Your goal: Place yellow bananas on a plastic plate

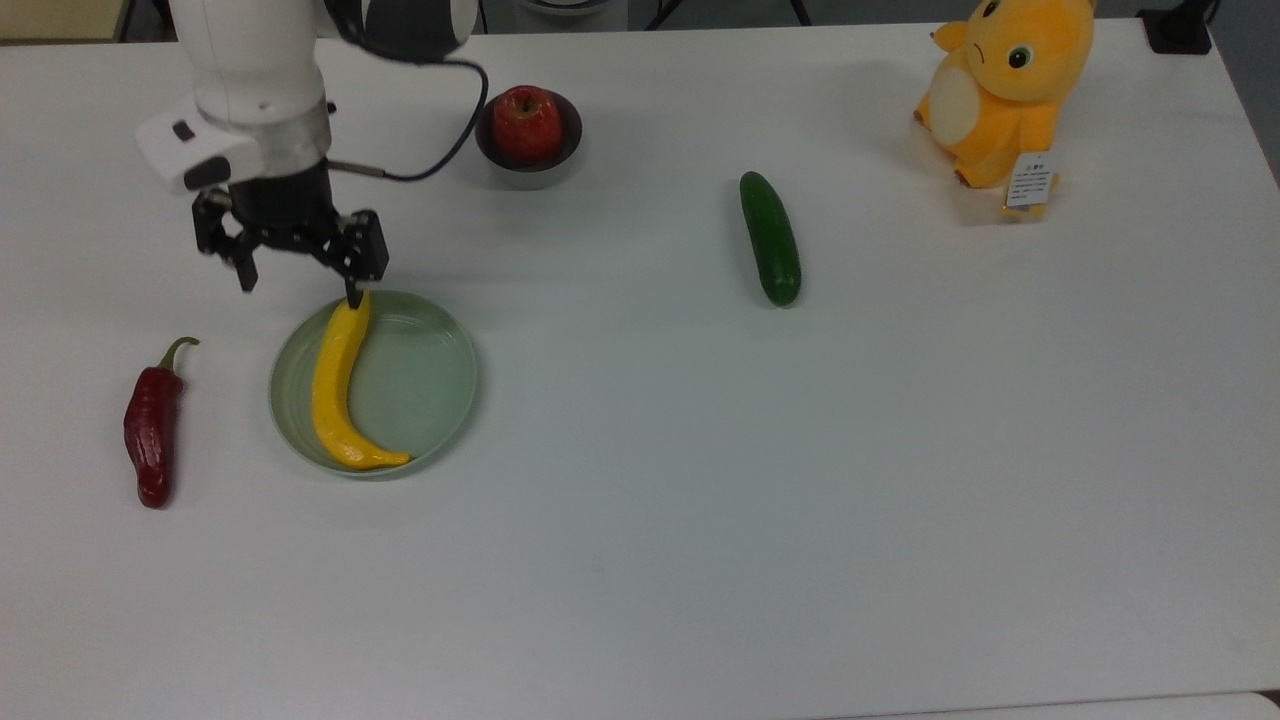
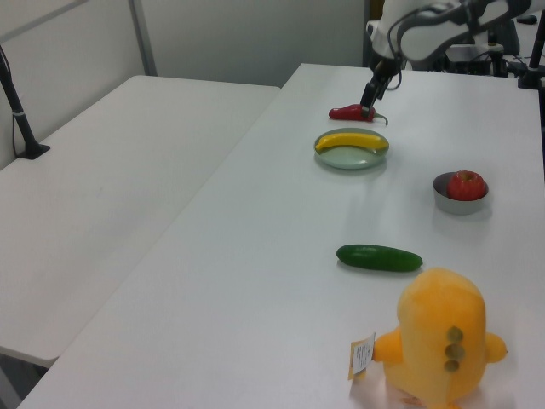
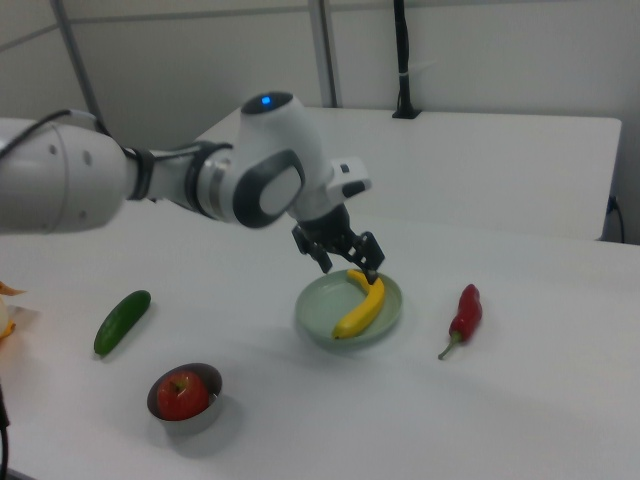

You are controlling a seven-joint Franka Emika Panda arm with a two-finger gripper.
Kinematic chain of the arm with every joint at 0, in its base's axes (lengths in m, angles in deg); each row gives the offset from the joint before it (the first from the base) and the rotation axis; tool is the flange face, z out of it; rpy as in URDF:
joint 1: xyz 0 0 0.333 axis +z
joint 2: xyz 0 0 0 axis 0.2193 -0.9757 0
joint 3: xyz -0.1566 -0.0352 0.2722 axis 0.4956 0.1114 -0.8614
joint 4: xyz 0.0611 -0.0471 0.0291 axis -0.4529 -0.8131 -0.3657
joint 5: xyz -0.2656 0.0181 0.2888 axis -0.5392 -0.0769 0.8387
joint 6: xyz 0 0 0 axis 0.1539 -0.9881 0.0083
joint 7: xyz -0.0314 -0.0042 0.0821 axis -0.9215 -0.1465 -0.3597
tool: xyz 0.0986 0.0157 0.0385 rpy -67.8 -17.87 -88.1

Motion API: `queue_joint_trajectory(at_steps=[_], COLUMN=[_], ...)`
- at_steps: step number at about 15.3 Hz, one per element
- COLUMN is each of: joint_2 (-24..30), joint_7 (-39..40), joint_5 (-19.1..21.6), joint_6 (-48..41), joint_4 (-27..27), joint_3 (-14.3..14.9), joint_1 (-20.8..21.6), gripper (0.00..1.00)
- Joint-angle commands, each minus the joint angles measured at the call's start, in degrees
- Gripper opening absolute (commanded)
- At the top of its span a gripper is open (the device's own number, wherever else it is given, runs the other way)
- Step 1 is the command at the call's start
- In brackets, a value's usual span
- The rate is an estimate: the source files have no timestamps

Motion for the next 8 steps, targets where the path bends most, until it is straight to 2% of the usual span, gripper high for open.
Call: queue_joint_trajectory(at_steps=[1,4,7,8], joint_2=[7.3,13.5,19.0,20.5], joint_7=[-5.3,-10.5,-16.3,-17.6], joint_5=[0.8,0.8,1.1,1.2], joint_6=[-15.1,-21.9,-29.7,-31.6], joint_4=[1.7,2.2,2.3,2.3], joint_3=[0.5,0.5,3.7,3.7], joint_1=[2.4,3.8,9.2,10.0], gripper=[1.0,1.0,1.0,1.0])
